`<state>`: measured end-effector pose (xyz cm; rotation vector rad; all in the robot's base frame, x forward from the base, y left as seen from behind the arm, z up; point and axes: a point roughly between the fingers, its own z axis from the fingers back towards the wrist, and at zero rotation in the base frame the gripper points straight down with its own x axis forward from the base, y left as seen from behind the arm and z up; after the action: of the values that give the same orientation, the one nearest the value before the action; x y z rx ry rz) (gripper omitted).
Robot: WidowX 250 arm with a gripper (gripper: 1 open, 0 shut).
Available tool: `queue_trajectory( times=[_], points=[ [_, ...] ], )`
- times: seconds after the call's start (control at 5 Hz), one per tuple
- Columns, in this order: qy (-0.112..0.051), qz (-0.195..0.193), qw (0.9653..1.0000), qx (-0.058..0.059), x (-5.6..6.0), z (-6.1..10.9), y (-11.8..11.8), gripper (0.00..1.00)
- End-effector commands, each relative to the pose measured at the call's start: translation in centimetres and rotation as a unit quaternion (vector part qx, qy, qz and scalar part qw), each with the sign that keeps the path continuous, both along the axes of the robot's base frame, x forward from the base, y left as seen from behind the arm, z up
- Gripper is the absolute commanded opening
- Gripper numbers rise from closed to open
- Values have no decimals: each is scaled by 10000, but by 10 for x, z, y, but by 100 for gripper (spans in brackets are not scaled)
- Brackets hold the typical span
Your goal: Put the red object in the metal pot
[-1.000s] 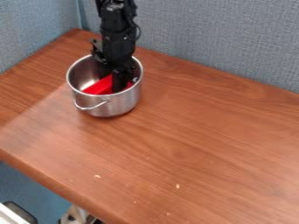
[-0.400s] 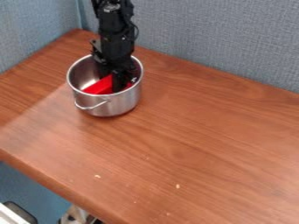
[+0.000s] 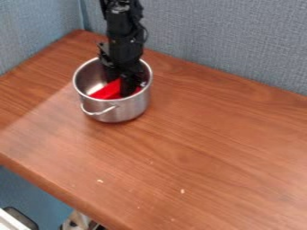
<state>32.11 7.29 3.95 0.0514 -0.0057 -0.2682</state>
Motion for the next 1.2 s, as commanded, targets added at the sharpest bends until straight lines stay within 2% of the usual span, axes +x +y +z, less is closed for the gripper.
queue_trajectory(
  times=[0.0, 0.4, 0.8, 1.0],
  points=[
    [-2, 21, 10000, -33, -1, 6, -19, 0],
    [-9, 144, 9999, 14, -7, 30, -2, 0],
    [-19, 199, 9998, 21, -7, 24, 9, 0],
    [-18, 122, 9999, 20, -7, 31, 8, 0]
  ],
)
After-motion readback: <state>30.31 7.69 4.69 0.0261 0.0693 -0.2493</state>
